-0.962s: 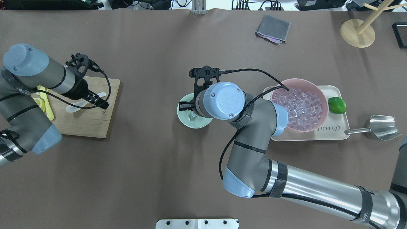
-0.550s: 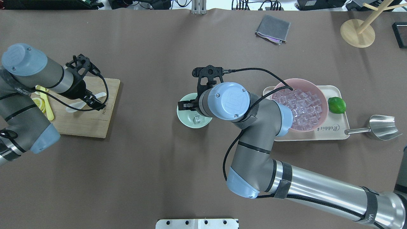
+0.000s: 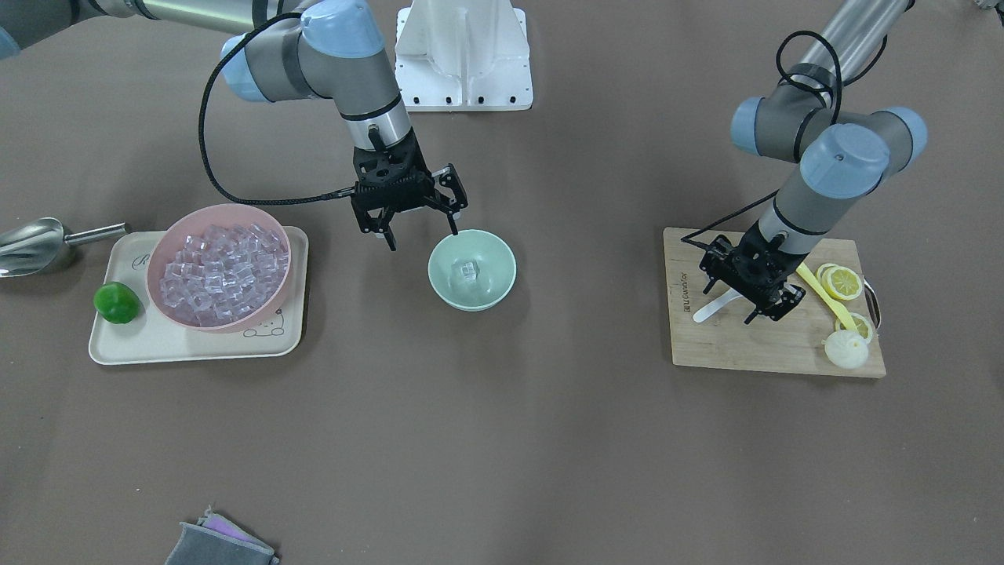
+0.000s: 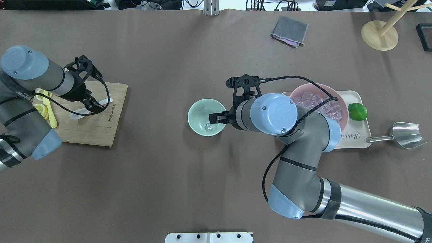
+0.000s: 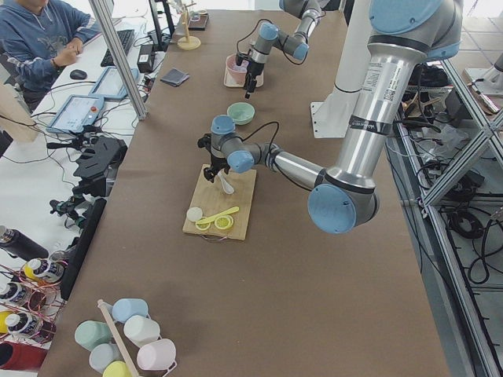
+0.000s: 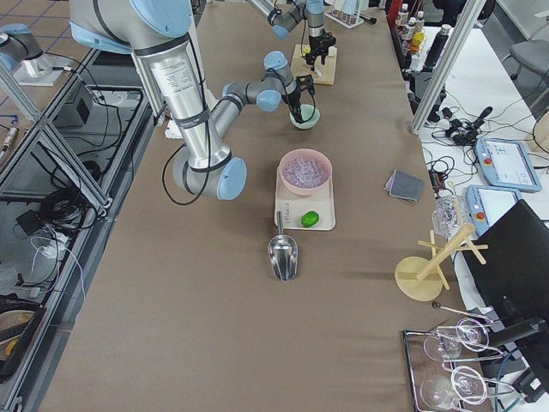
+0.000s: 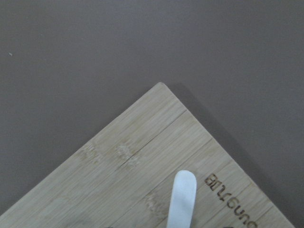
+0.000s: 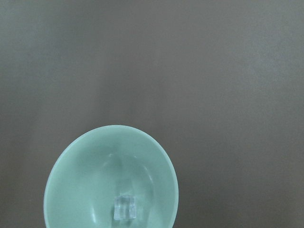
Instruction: Put spoon and ice into bowl
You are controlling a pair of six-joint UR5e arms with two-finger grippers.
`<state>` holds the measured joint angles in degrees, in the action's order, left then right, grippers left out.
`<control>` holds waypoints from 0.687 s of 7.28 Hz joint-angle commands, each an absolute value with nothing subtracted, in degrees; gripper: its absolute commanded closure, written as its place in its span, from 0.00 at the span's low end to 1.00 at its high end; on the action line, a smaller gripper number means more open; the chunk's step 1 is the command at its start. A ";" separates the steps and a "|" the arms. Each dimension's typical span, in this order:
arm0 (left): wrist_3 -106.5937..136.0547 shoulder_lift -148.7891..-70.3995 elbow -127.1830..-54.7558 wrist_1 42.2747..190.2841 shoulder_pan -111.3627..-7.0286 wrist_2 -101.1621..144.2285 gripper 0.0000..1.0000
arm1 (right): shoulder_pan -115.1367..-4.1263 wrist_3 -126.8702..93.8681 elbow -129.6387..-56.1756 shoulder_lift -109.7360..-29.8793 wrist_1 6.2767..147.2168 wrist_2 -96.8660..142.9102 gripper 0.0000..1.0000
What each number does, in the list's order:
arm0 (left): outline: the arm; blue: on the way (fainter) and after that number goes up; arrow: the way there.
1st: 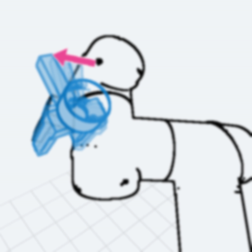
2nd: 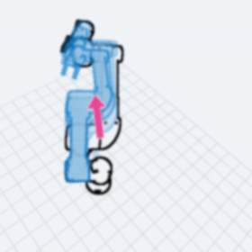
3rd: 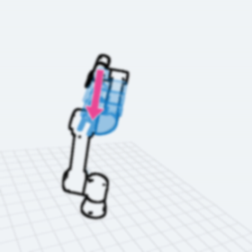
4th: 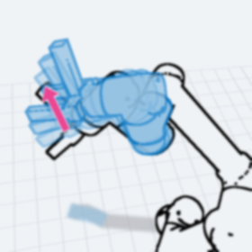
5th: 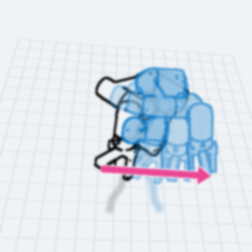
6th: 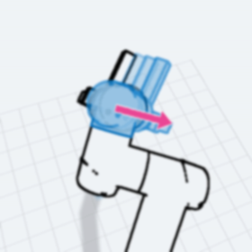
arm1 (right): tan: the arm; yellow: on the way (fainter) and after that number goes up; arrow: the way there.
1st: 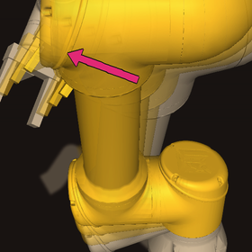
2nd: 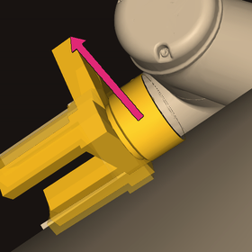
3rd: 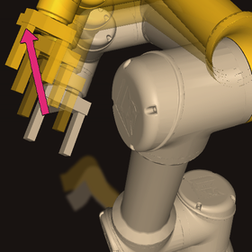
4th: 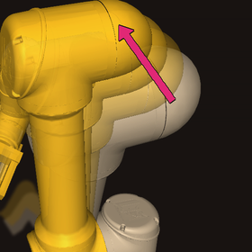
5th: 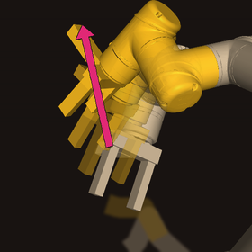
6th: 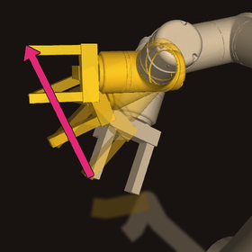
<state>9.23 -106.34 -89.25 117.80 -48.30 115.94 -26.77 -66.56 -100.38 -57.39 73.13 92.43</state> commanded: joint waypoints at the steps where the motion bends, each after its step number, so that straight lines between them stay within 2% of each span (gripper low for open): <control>1: 10.36 -105.56 -89.47 117.95 -48.08 116.28 0.40 | -27.33 -66.36 -100.90 -57.75 73.13 93.16 0.00; 3: 13.09 -105.56 -89.74 118.04 -47.73 117.33 0.70 | -27.77 -66.36 -101.07 -57.74 73.12 93.25 0.00; 5: 13.18 -105.56 -89.74 118.04 -47.64 117.33 0.93 | -28.47 -66.36 -101.07 -57.74 73.04 93.60 0.00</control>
<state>12.92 -105.57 -89.70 118.03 -47.70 117.28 -28.09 -66.36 -101.06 -57.74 73.06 93.38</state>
